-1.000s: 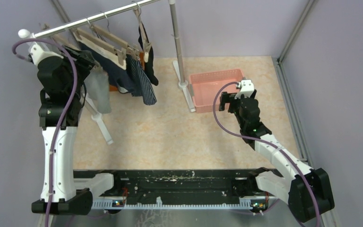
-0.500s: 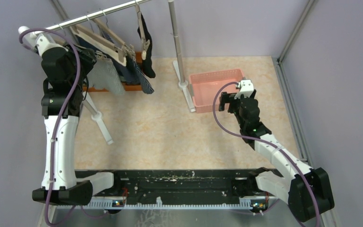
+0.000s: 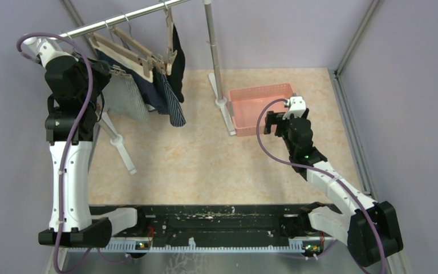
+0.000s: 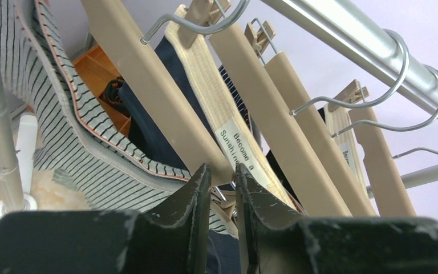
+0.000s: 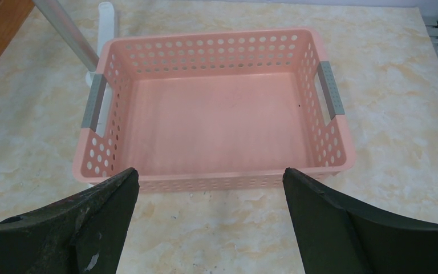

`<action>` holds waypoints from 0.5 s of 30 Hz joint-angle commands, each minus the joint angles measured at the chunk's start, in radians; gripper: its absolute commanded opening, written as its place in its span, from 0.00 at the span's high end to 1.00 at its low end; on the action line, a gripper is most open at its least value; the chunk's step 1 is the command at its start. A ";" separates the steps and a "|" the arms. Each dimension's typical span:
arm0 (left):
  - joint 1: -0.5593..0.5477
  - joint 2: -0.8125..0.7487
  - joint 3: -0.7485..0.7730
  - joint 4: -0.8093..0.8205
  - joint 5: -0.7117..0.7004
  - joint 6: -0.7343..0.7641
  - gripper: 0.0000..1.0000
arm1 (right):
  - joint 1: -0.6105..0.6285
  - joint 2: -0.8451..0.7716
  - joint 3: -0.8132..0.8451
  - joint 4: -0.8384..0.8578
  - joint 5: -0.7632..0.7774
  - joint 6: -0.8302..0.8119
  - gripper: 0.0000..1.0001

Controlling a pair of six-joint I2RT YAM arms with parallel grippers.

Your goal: Remove the underwear clipped to the hanger

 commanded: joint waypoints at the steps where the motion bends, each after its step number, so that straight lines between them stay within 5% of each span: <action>1: -0.004 -0.023 0.016 -0.040 -0.033 0.015 0.70 | 0.009 -0.001 0.021 0.040 0.014 0.005 0.03; 6: -0.004 -0.031 0.021 -0.053 -0.061 0.012 0.56 | 0.010 0.009 0.020 0.046 -0.004 0.003 0.03; 10: -0.004 -0.028 0.070 -0.027 -0.020 0.012 0.03 | 0.009 0.051 0.062 0.108 0.009 -0.075 0.02; 15: -0.003 0.009 0.199 -0.074 0.084 0.108 0.00 | 0.011 0.130 0.158 0.200 0.017 -0.155 0.01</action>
